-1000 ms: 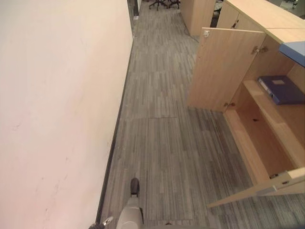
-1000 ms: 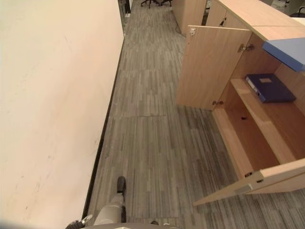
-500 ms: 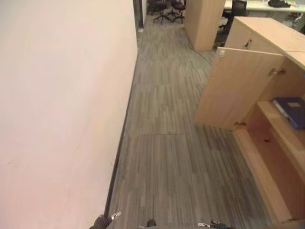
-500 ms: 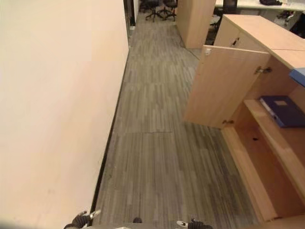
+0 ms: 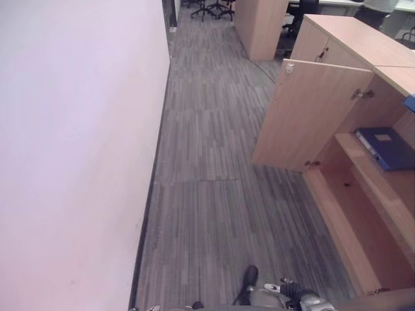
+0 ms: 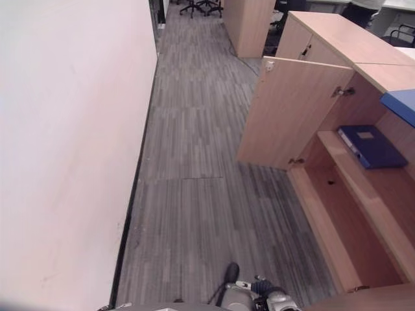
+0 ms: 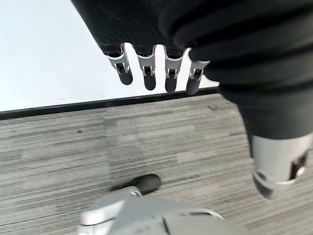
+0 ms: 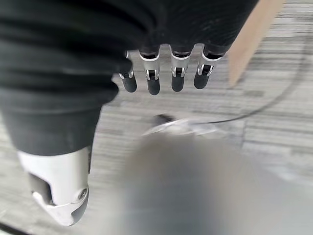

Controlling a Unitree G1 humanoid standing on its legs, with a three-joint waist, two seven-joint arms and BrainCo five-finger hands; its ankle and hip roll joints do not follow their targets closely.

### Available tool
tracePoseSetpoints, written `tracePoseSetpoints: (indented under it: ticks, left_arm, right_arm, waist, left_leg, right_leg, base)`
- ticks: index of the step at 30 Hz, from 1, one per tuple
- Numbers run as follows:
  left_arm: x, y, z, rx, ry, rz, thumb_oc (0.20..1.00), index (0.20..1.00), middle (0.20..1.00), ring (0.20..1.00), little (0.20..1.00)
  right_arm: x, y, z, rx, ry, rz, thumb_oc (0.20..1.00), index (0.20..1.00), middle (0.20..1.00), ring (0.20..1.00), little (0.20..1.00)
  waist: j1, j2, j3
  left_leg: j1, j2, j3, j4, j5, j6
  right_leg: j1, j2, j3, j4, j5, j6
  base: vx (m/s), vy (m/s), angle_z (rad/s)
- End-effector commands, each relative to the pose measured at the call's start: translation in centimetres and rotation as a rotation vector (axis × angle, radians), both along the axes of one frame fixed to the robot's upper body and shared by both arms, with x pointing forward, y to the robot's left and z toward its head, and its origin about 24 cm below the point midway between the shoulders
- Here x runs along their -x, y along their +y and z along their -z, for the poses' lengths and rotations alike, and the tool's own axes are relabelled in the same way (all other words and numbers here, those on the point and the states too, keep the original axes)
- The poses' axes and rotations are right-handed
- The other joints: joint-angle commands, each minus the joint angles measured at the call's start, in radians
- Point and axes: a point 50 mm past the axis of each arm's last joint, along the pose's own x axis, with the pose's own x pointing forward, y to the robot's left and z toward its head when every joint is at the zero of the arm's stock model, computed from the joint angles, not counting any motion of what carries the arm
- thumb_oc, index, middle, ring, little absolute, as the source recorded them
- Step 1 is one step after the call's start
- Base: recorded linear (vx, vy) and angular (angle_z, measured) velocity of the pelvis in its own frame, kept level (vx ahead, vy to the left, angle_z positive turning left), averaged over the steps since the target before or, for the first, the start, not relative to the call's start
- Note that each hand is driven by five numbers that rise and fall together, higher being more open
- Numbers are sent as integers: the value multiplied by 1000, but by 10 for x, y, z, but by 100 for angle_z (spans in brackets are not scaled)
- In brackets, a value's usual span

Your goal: Put the empty folder in the office cabinet

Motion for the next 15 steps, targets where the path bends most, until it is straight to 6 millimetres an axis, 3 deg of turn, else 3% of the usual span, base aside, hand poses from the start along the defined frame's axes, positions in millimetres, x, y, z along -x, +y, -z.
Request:
tracePoseSetpoints:
  ticks: [1,3,4,9,12,15]
  left_arm:
    - [-9,7,-2,-23,-21,-13,1000,1000,1000,1000,1000]
    - [-9,7,-2,-24,-21,-18,1000,1000,1000,1000,1000]
    - [-16,5,-3,-24,-42,-13,1000,1000,1000,1000,1000]
    - [-30,2,-5,-23,-95,-2,1000,1000,1000,1000,1000]
    - [-45,5,-10,-39,-142,22,1000,1000,1000,1000,1000]
    - [-57,5,-13,-49,-176,51,1000,1000,1000,1000,1000]
  right_arm:
    - [-6,0,-1,11,-10,-11,1000,1000,1000,1000,1000]
    - [-2,-2,0,17,2,-12,1000,1000,1000,1000,1000]
    - [5,-7,0,38,22,2,1000,1000,1000,1000,1000]
    - [12,-11,1,51,43,10,1000,1000,1000,1000,1000]
    - [16,-10,2,50,58,12,1000,1000,1000,1000,1000]
    - [22,-18,2,85,88,2,1000,1000,1000,1000,1000]
  waist:
    - [3,-4,-6]
    - [3,-4,-12]
    - [-6,-8,-30]
    - [-13,-17,-37]
    - [-8,-47,-13]
    - [23,-87,36]
  left_leg:
    - [4,15,1,12,-62,-63]
    - [11,26,2,12,-65,-66]
    - [40,88,9,12,-60,-96]
    - [53,150,20,78,-40,-131]
    - [-59,217,10,361,64,-150]
    - [-247,243,-1,663,116,-105]
  right_leg:
    - [120,47,0,-142,120,39]
    - [124,54,1,-135,113,35]
    - [142,99,19,-125,67,9]
    - [153,132,32,-80,8,-22]
    - [199,159,50,-76,-31,-68]
    - [259,171,61,-93,-66,-111]
  base:
    - [241,-169,-2]
    - [306,-259,7]
    - [302,-293,12]
    - [206,-220,-10]
    - [114,-286,-17]
    - [70,-270,-19]
